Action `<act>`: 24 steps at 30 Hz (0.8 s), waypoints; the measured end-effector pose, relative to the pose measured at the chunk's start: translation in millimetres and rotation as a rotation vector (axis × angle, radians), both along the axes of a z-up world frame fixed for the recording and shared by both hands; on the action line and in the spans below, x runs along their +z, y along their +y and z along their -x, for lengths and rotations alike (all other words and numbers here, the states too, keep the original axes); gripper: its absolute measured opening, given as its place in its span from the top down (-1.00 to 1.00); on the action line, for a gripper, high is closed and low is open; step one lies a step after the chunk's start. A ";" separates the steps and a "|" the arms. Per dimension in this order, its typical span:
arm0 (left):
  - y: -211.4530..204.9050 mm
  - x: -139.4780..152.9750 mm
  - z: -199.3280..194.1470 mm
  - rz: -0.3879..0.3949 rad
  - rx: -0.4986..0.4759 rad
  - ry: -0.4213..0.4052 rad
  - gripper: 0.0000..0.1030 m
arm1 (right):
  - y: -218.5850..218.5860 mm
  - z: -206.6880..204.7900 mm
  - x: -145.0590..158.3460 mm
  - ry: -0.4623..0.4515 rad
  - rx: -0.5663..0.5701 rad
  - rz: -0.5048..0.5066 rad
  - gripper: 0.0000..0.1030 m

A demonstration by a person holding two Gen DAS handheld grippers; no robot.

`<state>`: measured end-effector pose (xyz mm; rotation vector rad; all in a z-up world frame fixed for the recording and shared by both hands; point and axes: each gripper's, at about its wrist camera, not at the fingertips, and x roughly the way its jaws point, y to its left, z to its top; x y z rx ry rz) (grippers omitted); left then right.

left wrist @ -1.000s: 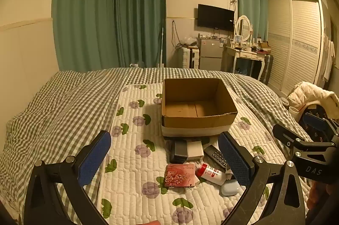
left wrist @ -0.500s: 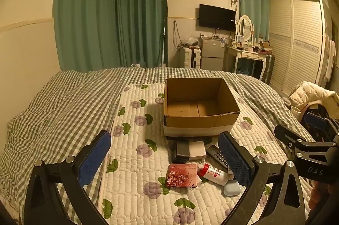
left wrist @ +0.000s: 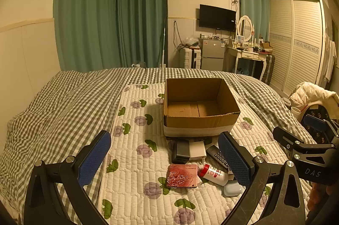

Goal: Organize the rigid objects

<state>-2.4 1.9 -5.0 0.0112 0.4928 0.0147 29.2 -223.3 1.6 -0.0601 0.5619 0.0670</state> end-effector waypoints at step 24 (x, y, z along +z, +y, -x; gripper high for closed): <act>0.5 -4.2 -2.5 0.004 0.002 0.010 -0.98 | 2.4 -0.9 -3.8 0.007 0.000 0.006 -1.00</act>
